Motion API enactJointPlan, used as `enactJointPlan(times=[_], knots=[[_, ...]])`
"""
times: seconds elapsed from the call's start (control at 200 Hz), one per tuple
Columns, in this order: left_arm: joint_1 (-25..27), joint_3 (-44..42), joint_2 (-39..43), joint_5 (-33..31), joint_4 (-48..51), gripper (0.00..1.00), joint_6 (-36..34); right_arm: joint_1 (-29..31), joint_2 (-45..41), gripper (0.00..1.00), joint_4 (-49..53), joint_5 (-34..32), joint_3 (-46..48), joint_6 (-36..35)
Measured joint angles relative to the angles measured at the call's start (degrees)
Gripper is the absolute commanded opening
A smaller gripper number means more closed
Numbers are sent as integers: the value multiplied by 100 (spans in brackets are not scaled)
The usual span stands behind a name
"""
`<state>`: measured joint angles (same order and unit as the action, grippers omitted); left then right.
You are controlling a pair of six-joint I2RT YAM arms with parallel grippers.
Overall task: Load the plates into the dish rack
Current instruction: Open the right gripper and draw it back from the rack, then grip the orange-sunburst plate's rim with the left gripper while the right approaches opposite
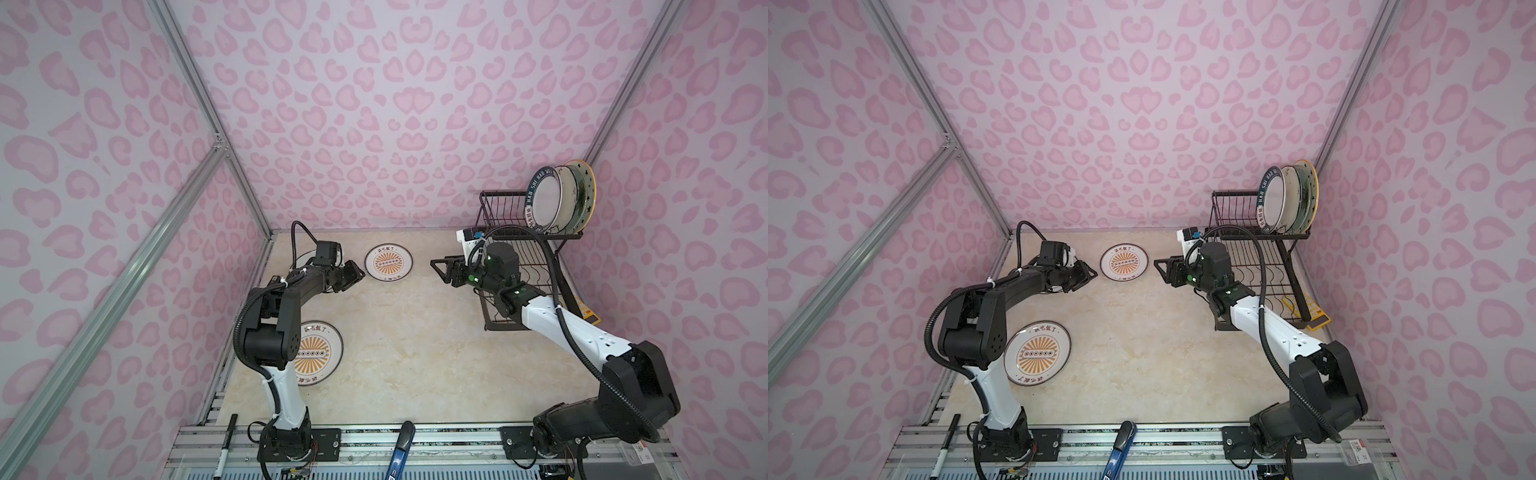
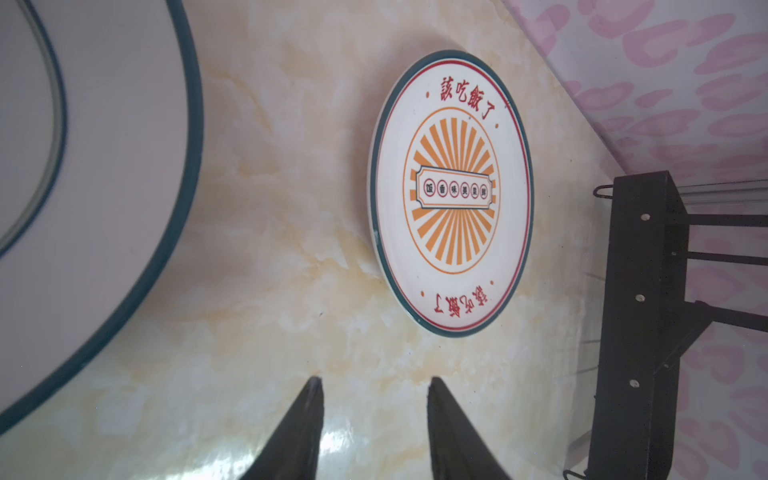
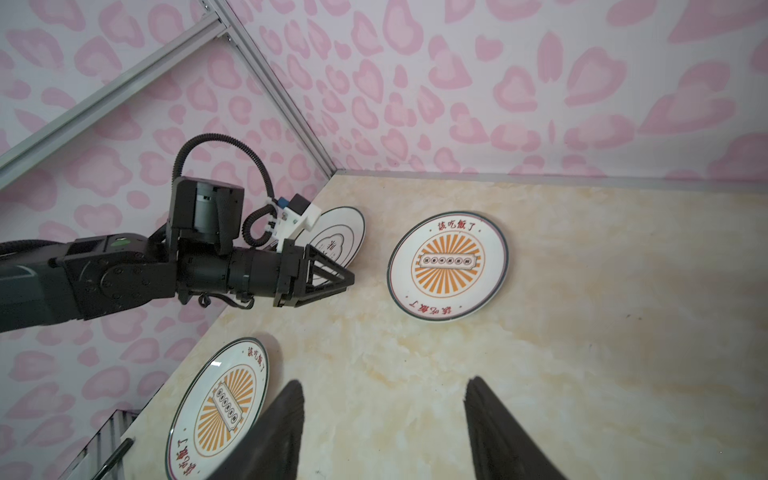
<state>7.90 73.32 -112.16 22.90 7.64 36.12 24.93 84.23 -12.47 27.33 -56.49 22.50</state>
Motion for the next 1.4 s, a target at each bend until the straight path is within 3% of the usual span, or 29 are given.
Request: enactJointPlan(times=[0.33,0.63,0.965,1.185,1.21,1.4], knots=[[4,72,-568,-57,-669,43,627,74,212,61,-295,140,197,260],[52,35,-1001,284,-1670,42,1215,-337,55,61,-256,247,260,208],[297,372,-1259,275,-1775,41,1331,-516,-35,61,-251,352,389,195],[389,590,-1392,164,-1670,37,1351,-527,-46,61,-245,439,389,197],[396,595,-1397,149,-1670,32,1353,-529,-46,61,-247,444,389,195],[400,608,-1436,111,-1644,23,1364,-529,-52,61,-245,466,389,219]])
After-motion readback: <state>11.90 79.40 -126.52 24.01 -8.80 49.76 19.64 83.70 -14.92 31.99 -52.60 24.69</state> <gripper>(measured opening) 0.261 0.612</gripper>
